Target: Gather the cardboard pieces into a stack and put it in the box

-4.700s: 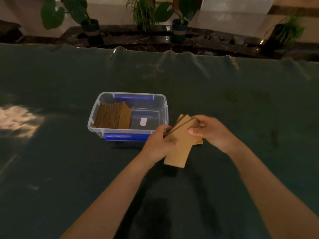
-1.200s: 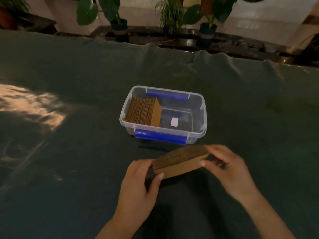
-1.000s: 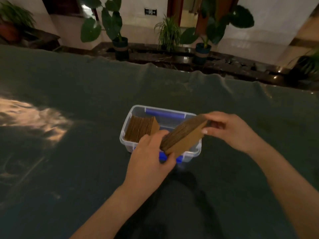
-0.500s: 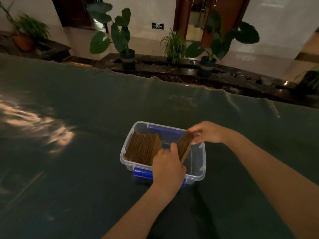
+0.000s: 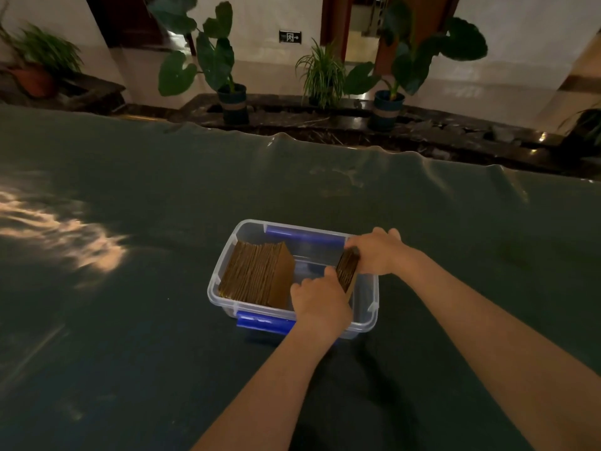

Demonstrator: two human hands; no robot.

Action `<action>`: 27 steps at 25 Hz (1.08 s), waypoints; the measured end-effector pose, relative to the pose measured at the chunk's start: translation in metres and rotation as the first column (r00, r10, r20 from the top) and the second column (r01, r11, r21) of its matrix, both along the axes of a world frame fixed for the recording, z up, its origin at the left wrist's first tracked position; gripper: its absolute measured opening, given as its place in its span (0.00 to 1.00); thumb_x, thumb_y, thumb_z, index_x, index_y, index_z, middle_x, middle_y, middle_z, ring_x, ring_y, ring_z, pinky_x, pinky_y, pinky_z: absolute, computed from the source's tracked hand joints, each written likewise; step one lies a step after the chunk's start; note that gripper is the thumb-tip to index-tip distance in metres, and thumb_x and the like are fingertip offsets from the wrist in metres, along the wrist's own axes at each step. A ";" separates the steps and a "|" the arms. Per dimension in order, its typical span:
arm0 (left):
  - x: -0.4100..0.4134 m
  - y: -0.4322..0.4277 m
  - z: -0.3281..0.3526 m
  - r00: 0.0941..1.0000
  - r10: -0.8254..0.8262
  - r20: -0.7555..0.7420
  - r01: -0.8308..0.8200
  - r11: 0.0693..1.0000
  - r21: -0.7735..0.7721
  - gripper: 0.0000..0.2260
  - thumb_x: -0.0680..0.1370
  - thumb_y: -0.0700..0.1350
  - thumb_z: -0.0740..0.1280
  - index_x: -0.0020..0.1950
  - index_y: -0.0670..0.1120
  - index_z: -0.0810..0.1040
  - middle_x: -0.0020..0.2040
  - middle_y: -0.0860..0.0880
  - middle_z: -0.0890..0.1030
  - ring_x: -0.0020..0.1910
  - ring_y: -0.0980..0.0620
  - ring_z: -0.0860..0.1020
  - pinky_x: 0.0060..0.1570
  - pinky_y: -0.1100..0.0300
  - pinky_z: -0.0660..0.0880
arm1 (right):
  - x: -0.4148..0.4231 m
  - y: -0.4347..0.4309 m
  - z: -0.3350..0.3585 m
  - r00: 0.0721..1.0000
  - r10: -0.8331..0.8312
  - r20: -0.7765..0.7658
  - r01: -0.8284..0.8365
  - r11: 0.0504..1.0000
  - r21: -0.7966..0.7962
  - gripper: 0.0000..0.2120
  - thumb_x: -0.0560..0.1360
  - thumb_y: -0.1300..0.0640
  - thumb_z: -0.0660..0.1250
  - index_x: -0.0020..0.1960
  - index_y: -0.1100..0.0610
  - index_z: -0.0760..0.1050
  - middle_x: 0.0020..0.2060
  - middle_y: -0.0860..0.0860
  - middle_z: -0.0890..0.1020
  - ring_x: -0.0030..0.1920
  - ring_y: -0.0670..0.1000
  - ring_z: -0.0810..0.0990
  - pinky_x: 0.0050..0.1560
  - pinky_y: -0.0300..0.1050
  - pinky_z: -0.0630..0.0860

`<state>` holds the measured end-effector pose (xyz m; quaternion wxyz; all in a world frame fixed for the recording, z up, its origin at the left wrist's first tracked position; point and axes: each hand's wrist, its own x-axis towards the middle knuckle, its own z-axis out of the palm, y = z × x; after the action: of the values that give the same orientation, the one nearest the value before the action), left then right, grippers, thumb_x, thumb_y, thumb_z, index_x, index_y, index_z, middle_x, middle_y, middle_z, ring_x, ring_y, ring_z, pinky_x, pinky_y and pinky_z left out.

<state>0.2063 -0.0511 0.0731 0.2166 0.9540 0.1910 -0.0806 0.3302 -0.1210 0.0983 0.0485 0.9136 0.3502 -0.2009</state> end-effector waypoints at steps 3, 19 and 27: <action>0.007 0.000 0.004 0.990 -0.042 -0.138 0.046 0.999 0.028 0.20 0.71 0.53 0.68 0.58 0.46 0.68 0.53 0.45 0.78 0.54 0.45 0.75 0.60 0.47 0.68 | -0.006 0.000 0.000 1.000 -0.017 0.015 0.017 0.999 -0.041 0.18 0.75 0.59 0.57 0.62 0.47 0.72 0.57 0.54 0.76 0.60 0.57 0.66 0.59 0.54 0.62; 0.011 -0.008 0.000 0.982 -0.106 -0.157 0.093 0.992 -0.090 0.19 0.74 0.54 0.64 0.60 0.45 0.71 0.56 0.45 0.78 0.55 0.46 0.75 0.60 0.47 0.71 | -0.022 -0.026 -0.023 0.996 -0.031 0.081 0.013 0.975 0.222 0.25 0.75 0.60 0.59 0.71 0.50 0.61 0.65 0.54 0.68 0.59 0.56 0.66 0.58 0.51 0.66; 0.012 -0.008 -0.002 0.980 -0.123 -0.156 0.107 0.988 -0.109 0.20 0.75 0.55 0.63 0.63 0.47 0.69 0.57 0.45 0.78 0.57 0.46 0.75 0.61 0.46 0.70 | -0.020 -0.030 -0.022 0.998 -0.056 0.028 0.046 0.959 0.280 0.19 0.78 0.57 0.54 0.68 0.50 0.66 0.63 0.53 0.72 0.57 0.54 0.68 0.57 0.50 0.66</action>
<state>0.2178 -0.0596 0.0715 0.2429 0.9417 0.1483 -0.1796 0.3099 -0.1509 0.0763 -0.0799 0.9235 0.3503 -0.1343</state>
